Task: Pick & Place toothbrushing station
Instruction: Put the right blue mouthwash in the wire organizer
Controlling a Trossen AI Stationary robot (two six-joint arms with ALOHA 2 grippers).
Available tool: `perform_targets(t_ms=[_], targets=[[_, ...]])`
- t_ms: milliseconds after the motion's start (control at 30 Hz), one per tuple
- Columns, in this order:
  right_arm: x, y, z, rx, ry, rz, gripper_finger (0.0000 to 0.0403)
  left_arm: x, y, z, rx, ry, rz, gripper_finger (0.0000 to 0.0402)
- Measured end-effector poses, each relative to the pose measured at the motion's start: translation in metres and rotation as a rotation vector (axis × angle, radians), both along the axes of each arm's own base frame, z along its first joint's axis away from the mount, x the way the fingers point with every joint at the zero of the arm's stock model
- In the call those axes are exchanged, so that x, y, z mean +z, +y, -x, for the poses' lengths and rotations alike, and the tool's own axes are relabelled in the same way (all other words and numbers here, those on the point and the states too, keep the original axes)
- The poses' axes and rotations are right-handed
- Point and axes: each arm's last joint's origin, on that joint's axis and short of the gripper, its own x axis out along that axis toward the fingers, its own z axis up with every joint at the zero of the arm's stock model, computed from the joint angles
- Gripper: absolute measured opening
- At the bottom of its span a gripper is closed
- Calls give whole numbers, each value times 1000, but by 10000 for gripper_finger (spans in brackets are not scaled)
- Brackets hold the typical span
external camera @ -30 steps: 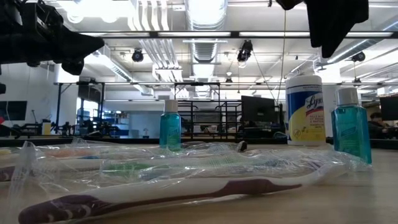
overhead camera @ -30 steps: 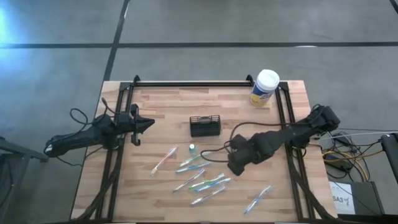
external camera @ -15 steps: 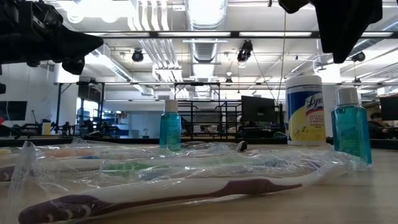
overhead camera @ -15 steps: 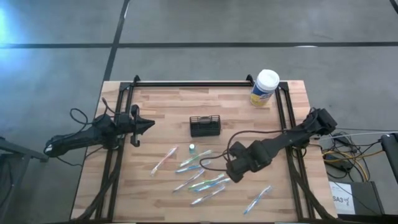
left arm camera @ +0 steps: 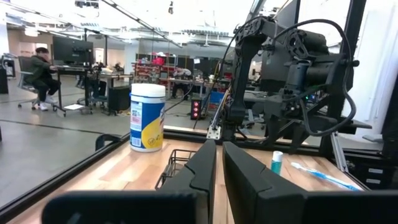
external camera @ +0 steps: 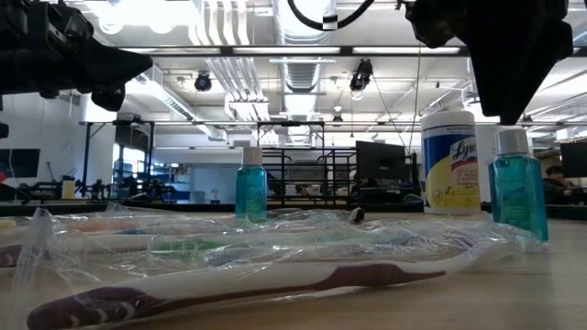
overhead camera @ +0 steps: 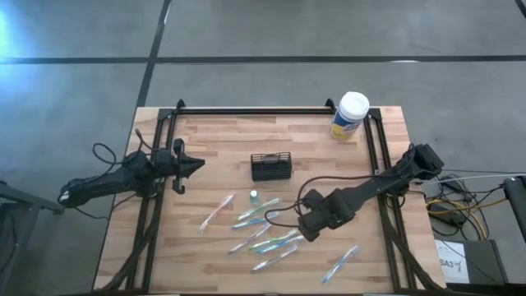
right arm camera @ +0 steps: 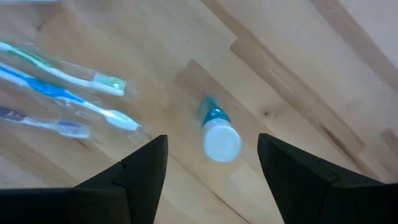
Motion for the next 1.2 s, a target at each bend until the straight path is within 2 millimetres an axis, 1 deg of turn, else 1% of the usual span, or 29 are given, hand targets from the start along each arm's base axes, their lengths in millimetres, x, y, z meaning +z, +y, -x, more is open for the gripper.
perform_targets(t_ms=[300, 600, 967, 1200], targets=[[-10, 1, 5, -19, 22, 0, 244, -1, 0, 0, 0, 7, 2, 35], [-10, 1, 5, -21, 21, 1, 221, -1, 0, 0, -1, 8, 3, 35], [-21, 0, 9, -29, 44, 0, 219, -1, 0, 0, -1, 14, 4, 35], [-23, 1, 7, -11, 19, -13, 219, -1, 0, 0, -1, 14, 4, 35]])
